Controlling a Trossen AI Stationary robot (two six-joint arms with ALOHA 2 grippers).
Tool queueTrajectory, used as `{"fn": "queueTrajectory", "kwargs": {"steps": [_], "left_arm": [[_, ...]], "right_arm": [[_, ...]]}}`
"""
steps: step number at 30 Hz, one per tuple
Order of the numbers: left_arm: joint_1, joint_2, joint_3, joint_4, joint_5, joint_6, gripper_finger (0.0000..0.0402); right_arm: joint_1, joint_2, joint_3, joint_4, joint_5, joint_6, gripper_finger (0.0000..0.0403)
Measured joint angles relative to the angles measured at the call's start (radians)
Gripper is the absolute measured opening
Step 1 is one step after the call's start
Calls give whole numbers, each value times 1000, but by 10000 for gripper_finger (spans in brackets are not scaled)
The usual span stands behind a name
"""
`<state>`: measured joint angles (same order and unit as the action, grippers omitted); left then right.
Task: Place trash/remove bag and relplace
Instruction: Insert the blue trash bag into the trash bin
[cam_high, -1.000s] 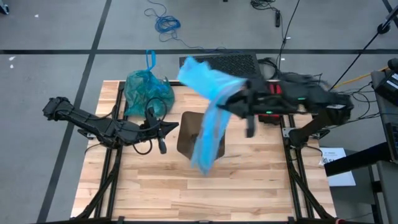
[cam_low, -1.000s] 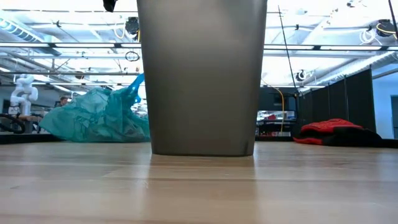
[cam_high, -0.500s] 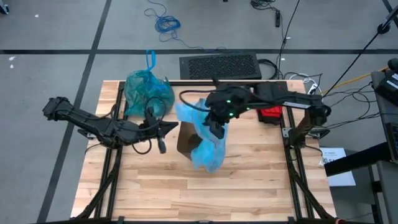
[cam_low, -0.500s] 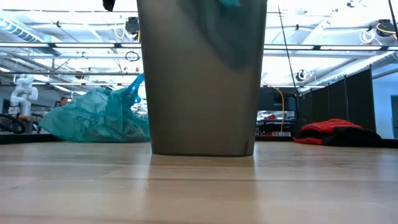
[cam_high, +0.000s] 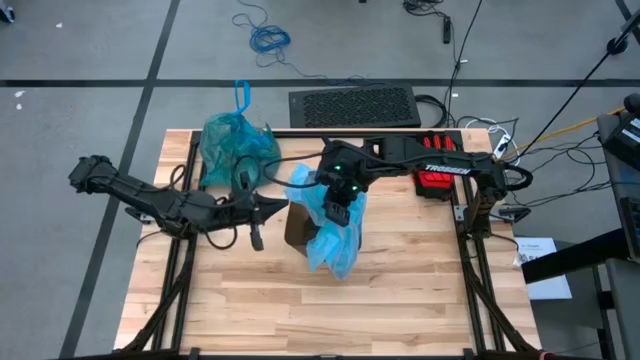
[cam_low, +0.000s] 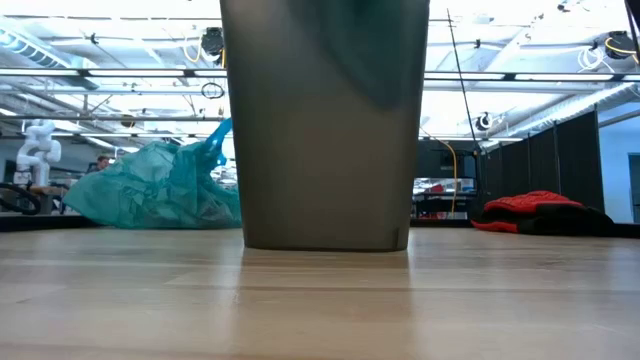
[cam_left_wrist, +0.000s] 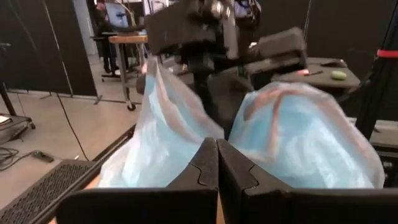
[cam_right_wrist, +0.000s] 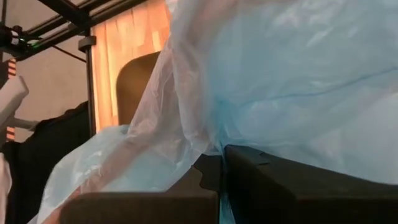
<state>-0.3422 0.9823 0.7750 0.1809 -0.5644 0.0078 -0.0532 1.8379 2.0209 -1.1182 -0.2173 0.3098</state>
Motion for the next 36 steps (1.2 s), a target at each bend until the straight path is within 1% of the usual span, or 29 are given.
{"fn": "queueTrajectory", "kwargs": {"steps": [6, 10, 13, 15, 20, 24, 26, 30, 33, 34, 36], "left_arm": [[29, 4, 0, -15, -78, 8, 0], [43, 4, 0, -15, -79, 37, 10], [38, 3, 0, -6, -47, 106, 39], [34, 1, 0, -7, -28, 113, 65], [32, 1, 0, -15, -28, 173, 132], [32, -3, 0, -6, -44, 182, 165], [32, -3, 0, -7, -71, 183, 174], [32, -16, 0, -7, -76, 191, 182], [47, -20, 0, -1, -76, 200, 183], [54, -19, 0, -3, -70, 206, 183], [71, -14, 0, -7, -23, 208, 183]], "right_arm": [[16, -19, 0, -2, 1, -8, 0], [33, -28, 0, -2, 1, -24, 0], [43, -32, 0, -11, 1, -41, 0], [48, -33, 0, -14, 1, -49, 0], [50, -34, 0, -25, 2, -68, 0], [49, -34, 0, -25, 2, -68, 0], [50, -34, 0, -30, 1, -68, 0], [50, -34, 0, -35, -1, -68, 0], [50, -34, 0, -31, -23, -68, 0], [51, -34, 0, -30, -24, -69, 0], [52, -34, 0, -29, -25, -69, 0]]}}
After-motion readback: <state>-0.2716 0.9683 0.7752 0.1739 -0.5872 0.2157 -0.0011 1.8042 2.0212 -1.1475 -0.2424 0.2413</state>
